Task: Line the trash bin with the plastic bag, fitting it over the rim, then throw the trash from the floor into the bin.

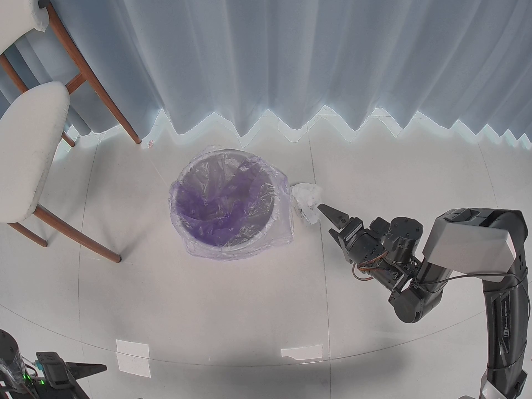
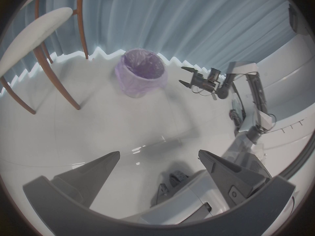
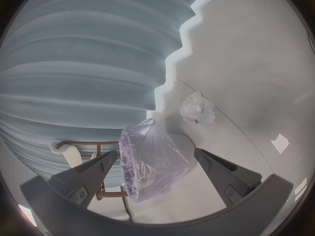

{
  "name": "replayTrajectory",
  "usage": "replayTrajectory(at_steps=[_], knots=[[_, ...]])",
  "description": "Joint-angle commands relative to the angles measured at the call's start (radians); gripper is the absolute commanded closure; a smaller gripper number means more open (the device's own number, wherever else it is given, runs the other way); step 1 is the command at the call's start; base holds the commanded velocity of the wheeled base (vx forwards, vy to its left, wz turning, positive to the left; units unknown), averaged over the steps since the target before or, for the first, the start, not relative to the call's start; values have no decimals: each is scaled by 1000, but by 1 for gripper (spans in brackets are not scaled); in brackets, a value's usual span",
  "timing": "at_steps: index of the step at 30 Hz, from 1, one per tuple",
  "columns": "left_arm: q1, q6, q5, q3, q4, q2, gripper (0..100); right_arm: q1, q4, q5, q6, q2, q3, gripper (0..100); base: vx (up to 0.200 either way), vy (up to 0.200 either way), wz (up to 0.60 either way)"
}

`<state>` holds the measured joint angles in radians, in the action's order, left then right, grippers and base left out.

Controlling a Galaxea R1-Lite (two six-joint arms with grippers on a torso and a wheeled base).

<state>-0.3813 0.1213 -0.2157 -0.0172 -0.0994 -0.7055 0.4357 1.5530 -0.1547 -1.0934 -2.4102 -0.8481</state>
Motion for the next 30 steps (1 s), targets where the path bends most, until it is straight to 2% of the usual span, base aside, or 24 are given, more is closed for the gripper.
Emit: replayTrajectory(at_steps=[1, 9, 19, 23, 24, 26, 27, 30], knots=[[-16, 5, -63, 0, 81, 163, 0, -3, 18, 0, -2, -12, -12, 0, 0, 0, 0], [-5, 8, -59, 3, 78, 51, 0, -5, 18, 0, 0, -15, -14, 0, 0, 0, 0], [-33, -9, -103, 0, 70, 67, 0, -6, 18, 0, 0, -18, -14, 0, 0, 0, 0], [-33, 21, -108, -132, 36, 57, 0, -5, 18, -2, 17, -29, -16, 0, 0, 0, 0], [-31, 98, -108, -250, 15, 15, 0, -3, 18, -3, 50, -27, -16, 0, 0, 0, 0], [-33, 112, -108, -267, 13, 9, 0, -3, 18, -3, 55, -27, -17, 0, 0, 0, 0], [-47, 176, -116, -380, 17, -38, 0, 1, 18, -2, 87, -26, -12, 0, 0, 0, 0], [-64, 176, -122, -469, 7, -160, 0, 17, 18, 0, 155, -30, -2, 0, 0, 0, 0]])
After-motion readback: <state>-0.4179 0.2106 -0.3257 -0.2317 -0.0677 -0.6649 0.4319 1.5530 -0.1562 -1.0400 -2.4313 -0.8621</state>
